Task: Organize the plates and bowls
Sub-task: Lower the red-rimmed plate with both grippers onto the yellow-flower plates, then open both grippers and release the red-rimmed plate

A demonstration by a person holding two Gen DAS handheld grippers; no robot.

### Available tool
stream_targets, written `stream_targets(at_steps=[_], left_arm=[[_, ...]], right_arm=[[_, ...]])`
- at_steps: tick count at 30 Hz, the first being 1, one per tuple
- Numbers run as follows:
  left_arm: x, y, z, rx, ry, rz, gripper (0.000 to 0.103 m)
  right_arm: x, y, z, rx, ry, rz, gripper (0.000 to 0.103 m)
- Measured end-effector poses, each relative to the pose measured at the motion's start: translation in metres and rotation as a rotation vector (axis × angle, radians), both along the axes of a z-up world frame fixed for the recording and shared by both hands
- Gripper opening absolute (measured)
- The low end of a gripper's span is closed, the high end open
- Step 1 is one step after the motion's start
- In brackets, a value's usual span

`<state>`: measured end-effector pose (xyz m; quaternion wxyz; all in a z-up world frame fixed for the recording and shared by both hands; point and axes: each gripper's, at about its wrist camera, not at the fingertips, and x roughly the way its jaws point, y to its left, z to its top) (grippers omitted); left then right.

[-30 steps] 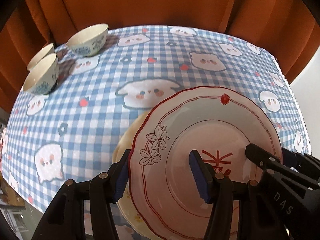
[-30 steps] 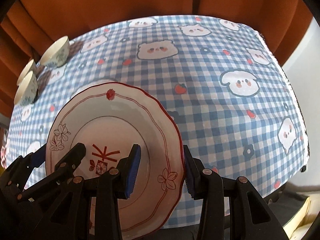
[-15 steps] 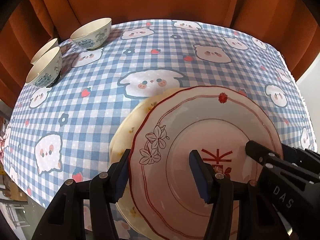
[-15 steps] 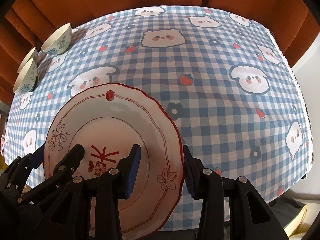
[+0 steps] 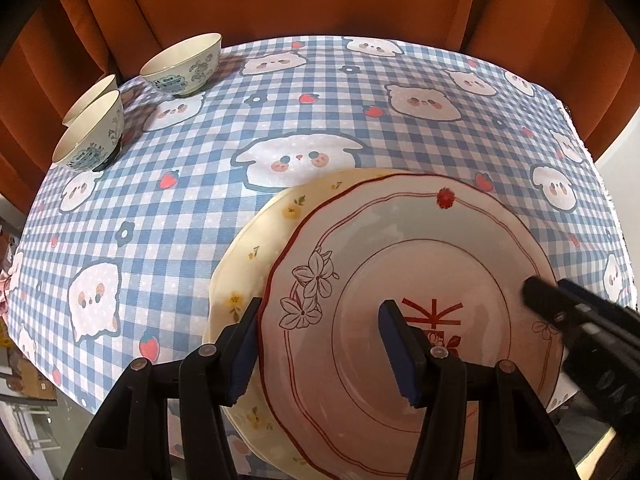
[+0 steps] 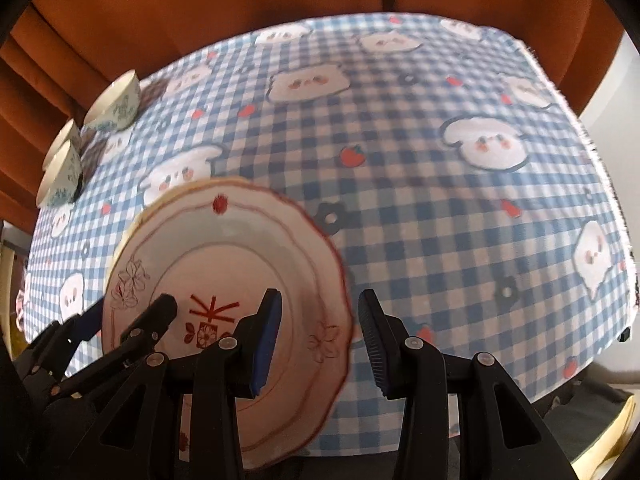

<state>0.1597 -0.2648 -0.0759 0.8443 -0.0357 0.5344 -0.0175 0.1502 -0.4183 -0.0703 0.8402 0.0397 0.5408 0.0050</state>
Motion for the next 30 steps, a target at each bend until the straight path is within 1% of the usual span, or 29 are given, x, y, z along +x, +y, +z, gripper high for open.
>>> stream_targets(at_steps=[1, 2, 4, 5, 7, 12, 16, 19, 23, 26, 29, 30], left_arm=[[0.0, 0.0, 0.0, 0.001, -0.001, 0.004, 0.058], [0.0, 0.0, 0.001, 0.004, -0.003, 0.008, 0.058], [-0.001, 0.0, 0.001, 0.027, -0.009, 0.019, 0.058], [-0.001, 0.001, 0.001, 0.033, -0.011, 0.025, 0.058], [-0.001, 0.003, 0.001, 0.04, -0.013, 0.041, 0.058], [0.0, 0.005, -0.001, 0.078, -0.01, 0.062, 0.058], [0.002, 0.003, -0.002, 0.097, -0.01, 0.07, 0.062], [0.002, 0.005, -0.002, 0.085, -0.01, 0.08, 0.066], [0.002, 0.003, -0.004, 0.091, -0.006, 0.089, 0.076], [0.001, 0.002, -0.004, 0.089, -0.002, 0.093, 0.079], [0.0, 0.001, -0.004, 0.069, 0.007, 0.076, 0.088], [-0.001, 0.001, -0.005, 0.067, 0.011, 0.067, 0.089]], right_arm=[[-0.001, -0.002, 0.003, 0.006, -0.015, -0.002, 0.037], [-0.001, -0.003, 0.005, 0.011, -0.021, 0.008, 0.027], [0.001, -0.002, 0.003, -0.006, -0.017, 0.015, 0.02], [0.002, -0.003, 0.002, -0.001, -0.011, 0.02, 0.02], [0.003, -0.004, -0.003, 0.028, 0.013, 0.021, 0.019], [0.007, 0.007, -0.006, 0.007, 0.019, 0.059, 0.019], [0.013, 0.01, -0.007, 0.0, 0.015, 0.075, 0.019], [0.016, 0.012, -0.007, -0.003, 0.014, 0.088, 0.019], [0.015, 0.014, -0.006, -0.009, 0.006, 0.113, 0.019], [0.013, 0.018, -0.004, -0.026, -0.008, 0.134, 0.019], [0.013, 0.019, -0.005, -0.033, -0.009, 0.137, 0.02], [0.014, 0.018, -0.005, -0.029, -0.004, 0.135, 0.021]])
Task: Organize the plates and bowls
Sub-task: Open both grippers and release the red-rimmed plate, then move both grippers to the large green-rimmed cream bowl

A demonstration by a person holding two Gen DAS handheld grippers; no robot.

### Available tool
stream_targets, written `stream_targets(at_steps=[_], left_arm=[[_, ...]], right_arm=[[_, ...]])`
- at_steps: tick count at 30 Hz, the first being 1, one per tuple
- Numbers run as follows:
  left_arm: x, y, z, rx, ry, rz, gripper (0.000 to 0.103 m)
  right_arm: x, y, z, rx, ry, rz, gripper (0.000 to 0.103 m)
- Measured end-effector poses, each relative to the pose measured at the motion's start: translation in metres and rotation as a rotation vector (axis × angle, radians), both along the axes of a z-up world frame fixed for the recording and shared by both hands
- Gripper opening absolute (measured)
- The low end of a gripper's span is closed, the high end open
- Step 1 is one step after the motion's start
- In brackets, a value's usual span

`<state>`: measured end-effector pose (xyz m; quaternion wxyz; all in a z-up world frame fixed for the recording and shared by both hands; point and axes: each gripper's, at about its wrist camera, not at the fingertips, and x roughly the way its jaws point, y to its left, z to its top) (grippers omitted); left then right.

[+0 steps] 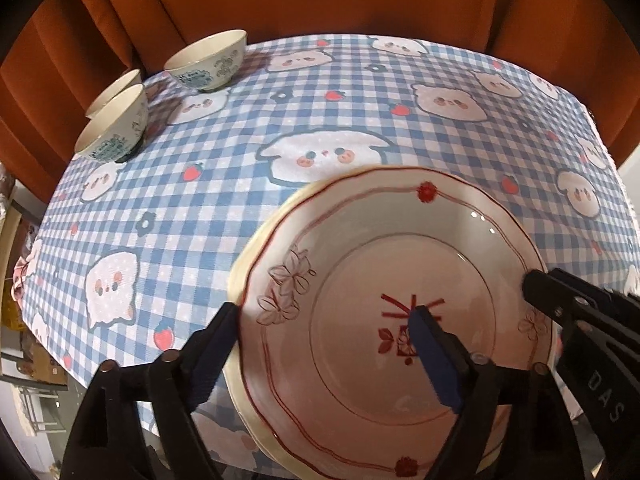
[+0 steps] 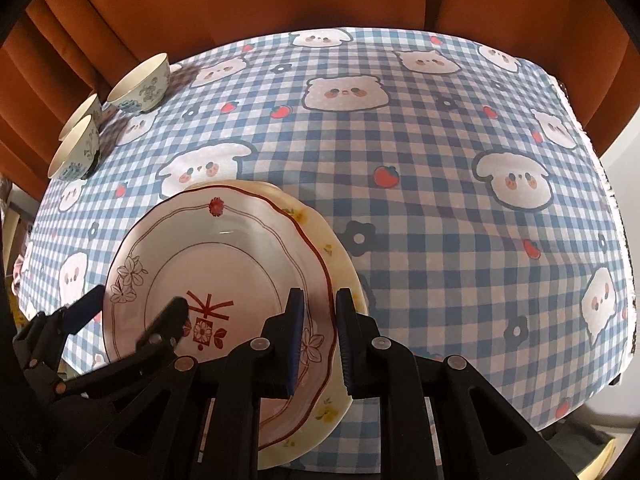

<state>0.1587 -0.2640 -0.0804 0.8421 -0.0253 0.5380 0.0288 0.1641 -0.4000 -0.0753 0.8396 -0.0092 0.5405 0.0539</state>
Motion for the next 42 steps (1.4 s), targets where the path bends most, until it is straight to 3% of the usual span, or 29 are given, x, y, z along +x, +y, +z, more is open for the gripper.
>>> stream_targets(at_steps=[3, 5, 18, 23, 37, 42], left_arm=[[-0.003, 0.001, 0.004, -0.007, -0.004, -0.009, 0.094], [-0.005, 0.005, 0.009, -0.006, -0.02, -0.003, 0.096], [-0.008, 0.064, 0.028, -0.039, -0.104, -0.05, 0.096], [-0.005, 0.101, 0.031, -0.04, -0.092, -0.086, 0.095], [0.011, 0.239, 0.032, -0.039, -0.141, -0.111, 0.094], [0.028, 0.278, 0.029, -0.051, -0.125, -0.102, 0.087]], right_arm=[[0.001, 0.004, 0.0, 0.0, 0.003, 0.005, 0.04], [0.0, 0.007, 0.003, 0.007, -0.005, 0.011, 0.064], [-0.01, 0.062, 0.022, 0.005, -0.082, 0.01, 0.066], [-0.014, 0.097, 0.027, -0.007, -0.092, -0.022, 0.066], [-0.004, 0.238, 0.036, -0.017, -0.127, -0.055, 0.066], [0.011, 0.285, 0.034, -0.009, -0.125, -0.068, 0.066]])
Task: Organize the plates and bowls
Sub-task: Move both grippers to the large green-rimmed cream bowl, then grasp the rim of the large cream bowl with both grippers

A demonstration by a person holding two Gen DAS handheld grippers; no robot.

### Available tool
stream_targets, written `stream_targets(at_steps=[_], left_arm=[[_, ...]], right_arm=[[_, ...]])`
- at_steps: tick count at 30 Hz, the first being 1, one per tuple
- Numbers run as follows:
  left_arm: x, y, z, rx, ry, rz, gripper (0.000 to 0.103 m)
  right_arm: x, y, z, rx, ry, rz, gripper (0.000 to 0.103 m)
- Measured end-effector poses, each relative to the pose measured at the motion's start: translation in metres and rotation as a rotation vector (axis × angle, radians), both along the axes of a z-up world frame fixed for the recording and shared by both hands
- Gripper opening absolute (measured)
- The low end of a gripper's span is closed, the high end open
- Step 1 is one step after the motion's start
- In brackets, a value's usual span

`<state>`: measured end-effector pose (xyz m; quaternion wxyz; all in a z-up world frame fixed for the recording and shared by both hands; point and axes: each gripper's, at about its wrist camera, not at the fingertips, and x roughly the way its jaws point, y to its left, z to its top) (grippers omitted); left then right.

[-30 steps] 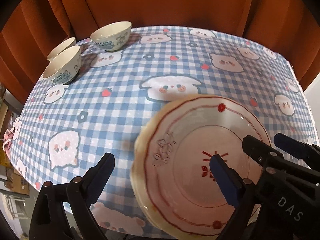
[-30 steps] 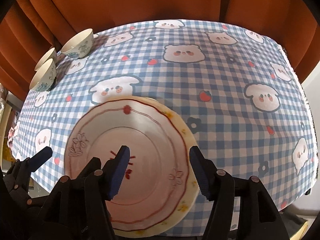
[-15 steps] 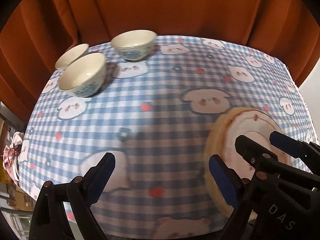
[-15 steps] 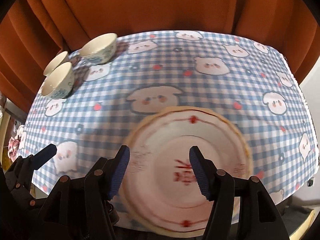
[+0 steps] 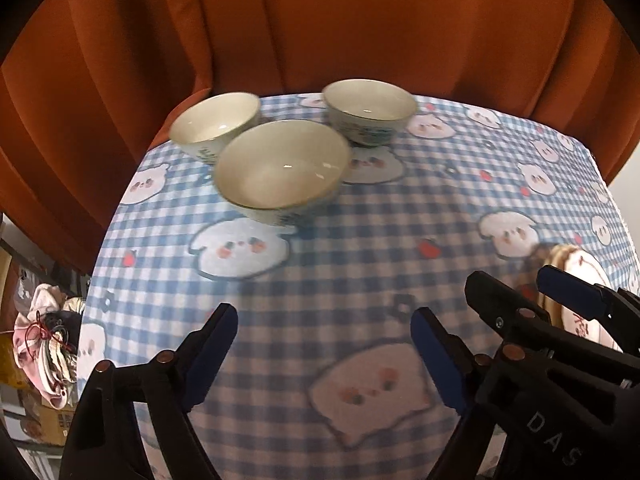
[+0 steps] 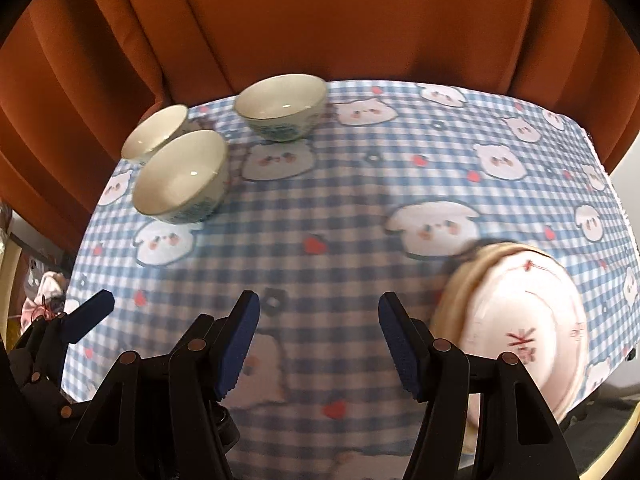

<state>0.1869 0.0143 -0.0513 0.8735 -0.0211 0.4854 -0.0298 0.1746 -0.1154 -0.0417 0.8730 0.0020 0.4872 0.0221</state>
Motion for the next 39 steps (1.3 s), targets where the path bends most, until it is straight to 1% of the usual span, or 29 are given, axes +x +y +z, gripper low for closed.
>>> stream_targets(at_steps=[4, 13, 19, 22, 25, 26, 27, 29, 31, 32, 34, 35, 37, 38, 39], left_arm=[[0.018, 0.024, 0.004, 0.0, -0.011, 0.008, 0.086], [0.069, 0.058, 0.012, 0.012, -0.061, 0.054, 0.084], [0.103, 0.066, 0.002, 0.043, -0.059, 0.086, 0.082], [0.119, 0.068, -0.008, 0.038, -0.041, 0.095, 0.079], [0.132, 0.072, -0.019, 0.045, -0.019, 0.114, 0.073], [0.137, 0.073, -0.024, 0.035, -0.006, 0.115, 0.073], [0.14, 0.073, -0.028, 0.028, 0.003, 0.114, 0.07], [0.145, 0.074, -0.035, 0.007, 0.019, 0.111, 0.066], [0.15, 0.075, -0.042, 0.004, 0.038, 0.112, 0.053], [0.152, 0.075, -0.045, 0.006, 0.04, 0.117, 0.045], [0.156, 0.075, -0.049, 0.008, 0.048, 0.113, 0.041], [0.158, 0.074, -0.05, 0.004, 0.05, 0.108, 0.037], [0.161, 0.073, -0.052, -0.001, 0.053, 0.101, 0.034], [0.162, 0.072, -0.053, -0.007, 0.054, 0.096, 0.03], [0.163, 0.071, -0.053, -0.005, 0.055, 0.096, 0.03]], right_arm=[[0.016, 0.033, 0.004, -0.012, -0.011, 0.003, 0.066], [0.066, 0.073, 0.016, -0.01, -0.044, 0.002, 0.066], [0.103, 0.088, 0.01, 0.002, -0.056, 0.01, 0.066], [0.123, 0.092, 0.002, 0.012, -0.043, 0.006, 0.066], [0.139, 0.095, -0.008, 0.023, -0.029, 0.005, 0.066], [0.144, 0.095, -0.012, 0.027, -0.022, 0.008, 0.065], [0.149, 0.097, -0.016, 0.029, -0.014, 0.011, 0.065], [0.155, 0.099, -0.023, 0.031, -0.006, 0.018, 0.06], [0.162, 0.101, -0.03, 0.04, 0.004, 0.025, 0.056], [0.164, 0.101, -0.033, 0.042, 0.007, 0.03, 0.049], [0.169, 0.103, -0.039, 0.026, 0.026, 0.03, 0.039], [0.172, 0.102, -0.042, 0.03, 0.032, 0.03, 0.038], [0.175, 0.103, -0.043, 0.03, 0.033, 0.031, 0.036], [0.176, 0.103, -0.044, 0.027, 0.032, 0.033, 0.034], [0.178, 0.103, -0.045, 0.027, 0.034, 0.033, 0.032]])
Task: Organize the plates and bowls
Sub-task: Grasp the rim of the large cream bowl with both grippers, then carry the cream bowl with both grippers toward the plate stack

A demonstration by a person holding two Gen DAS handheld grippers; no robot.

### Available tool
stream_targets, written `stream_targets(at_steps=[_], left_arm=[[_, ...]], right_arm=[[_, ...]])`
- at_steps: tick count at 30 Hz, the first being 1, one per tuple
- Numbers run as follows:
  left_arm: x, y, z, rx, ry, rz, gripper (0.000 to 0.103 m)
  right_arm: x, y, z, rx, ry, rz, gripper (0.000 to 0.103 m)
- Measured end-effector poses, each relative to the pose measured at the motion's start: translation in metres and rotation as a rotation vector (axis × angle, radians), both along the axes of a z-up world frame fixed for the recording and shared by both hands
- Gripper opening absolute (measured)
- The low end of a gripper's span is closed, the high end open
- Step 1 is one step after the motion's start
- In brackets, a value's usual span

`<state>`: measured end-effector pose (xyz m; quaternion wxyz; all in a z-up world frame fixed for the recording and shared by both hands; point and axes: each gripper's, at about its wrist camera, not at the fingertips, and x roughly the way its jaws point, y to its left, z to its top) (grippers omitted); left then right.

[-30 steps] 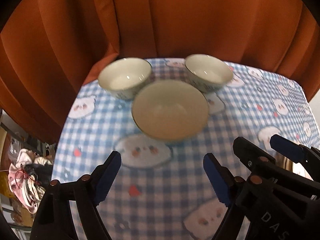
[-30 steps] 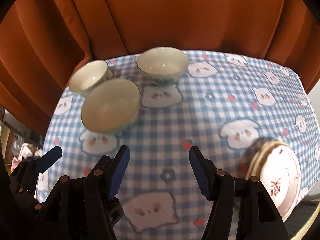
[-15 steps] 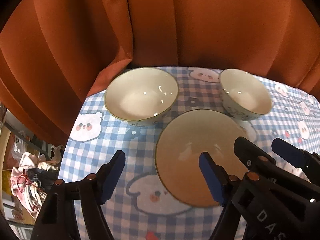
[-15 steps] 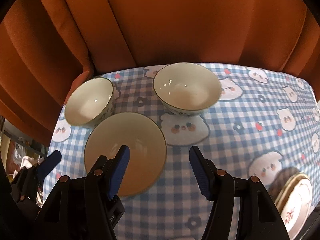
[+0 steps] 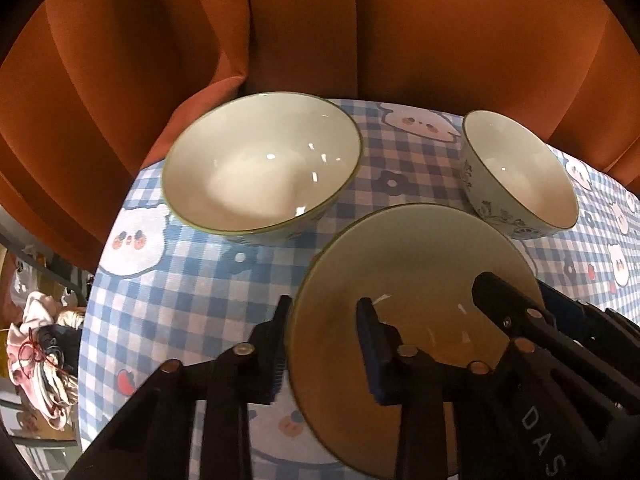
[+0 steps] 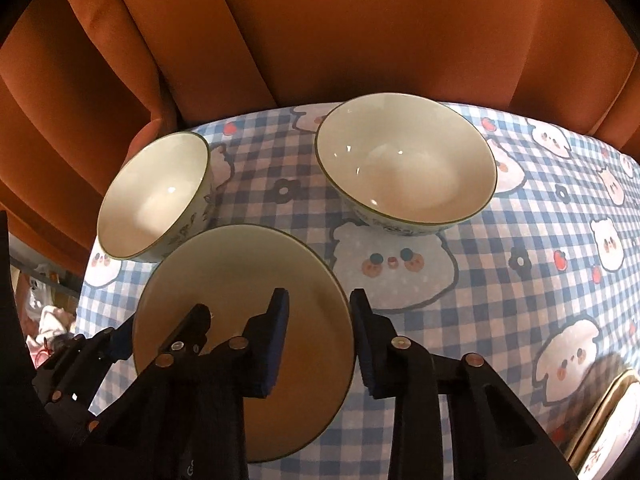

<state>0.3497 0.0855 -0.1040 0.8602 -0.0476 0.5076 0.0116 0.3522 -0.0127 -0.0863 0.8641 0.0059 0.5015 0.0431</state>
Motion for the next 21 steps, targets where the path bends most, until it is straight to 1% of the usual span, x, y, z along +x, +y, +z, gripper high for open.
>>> stream_targets(at_steps=[2, 4, 8, 12, 21], left_arm=[[0.001, -0.001, 0.001, 0.009, -0.003, 0.004, 0.03], [0.001, -0.001, 0.001, 0.011, 0.003, 0.004, 0.03], [-0.003, -0.002, 0.004, 0.013, 0.005, -0.004, 0.03], [-0.013, -0.001, 0.013, 0.01, -0.009, -0.007, 0.03], [-0.044, -0.006, 0.046, 0.002, -0.067, -0.024, 0.03]], right_arm=[[0.002, -0.001, -0.001, -0.002, 0.003, -0.002, 0.027], [0.003, -0.001, -0.001, -0.004, 0.007, -0.002, 0.026], [0.001, 0.001, 0.001, -0.004, 0.015, 0.003, 0.026], [-0.007, 0.0, 0.009, -0.002, 0.009, 0.003, 0.026], [-0.041, -0.007, 0.04, -0.007, -0.044, -0.014, 0.026]])
